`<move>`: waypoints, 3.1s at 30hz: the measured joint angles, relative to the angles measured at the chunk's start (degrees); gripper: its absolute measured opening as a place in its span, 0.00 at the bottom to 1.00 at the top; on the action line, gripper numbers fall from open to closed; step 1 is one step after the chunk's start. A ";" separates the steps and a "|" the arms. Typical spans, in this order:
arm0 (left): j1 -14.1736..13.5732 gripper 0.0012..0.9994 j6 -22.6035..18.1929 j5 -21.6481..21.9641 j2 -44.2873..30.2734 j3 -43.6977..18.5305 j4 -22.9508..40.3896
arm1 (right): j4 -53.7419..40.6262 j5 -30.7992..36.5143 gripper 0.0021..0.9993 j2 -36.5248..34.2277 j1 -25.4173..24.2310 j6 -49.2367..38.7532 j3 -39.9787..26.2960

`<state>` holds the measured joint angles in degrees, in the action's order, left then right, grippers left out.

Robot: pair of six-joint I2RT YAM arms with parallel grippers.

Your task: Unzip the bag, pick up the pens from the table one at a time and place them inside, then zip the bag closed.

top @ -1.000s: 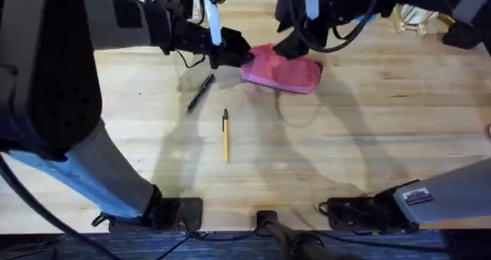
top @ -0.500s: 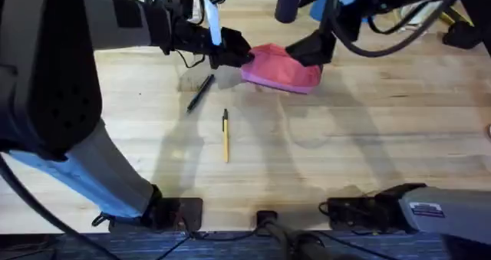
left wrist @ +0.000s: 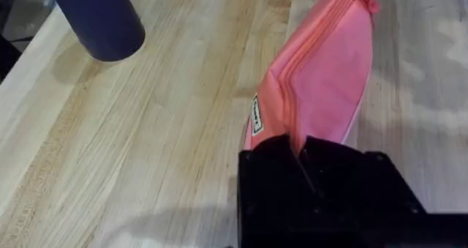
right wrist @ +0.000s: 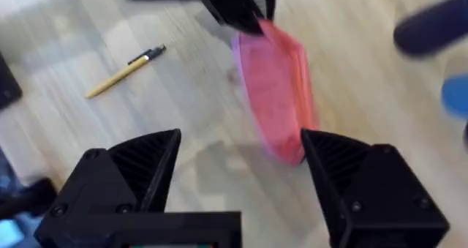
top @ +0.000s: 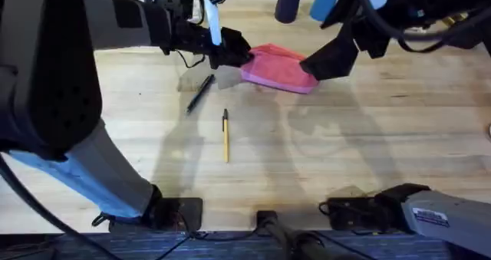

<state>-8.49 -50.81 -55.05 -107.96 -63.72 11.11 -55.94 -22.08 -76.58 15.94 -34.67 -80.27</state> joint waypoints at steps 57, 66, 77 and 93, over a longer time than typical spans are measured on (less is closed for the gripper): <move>0.00 0.04 0.00 0.00 0.01 0.00 0.00 | 5.75 12.26 1.00 0.00 0.00 33.10 12.79; 0.00 0.04 0.00 0.00 0.02 0.00 0.00 | 15.18 12.50 1.00 0.00 0.00 40.05 19.89; 0.00 0.04 0.00 0.00 0.02 0.00 0.00 | 23.44 15.27 1.00 0.00 0.00 42.73 24.41; 0.00 0.04 0.00 0.00 0.02 0.00 0.00 | 32.00 16.35 0.99 0.00 2.80 47.90 29.70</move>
<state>-8.49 -50.81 -55.05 -107.94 -63.72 11.11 -23.95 -5.73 -76.58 18.74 13.23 -50.57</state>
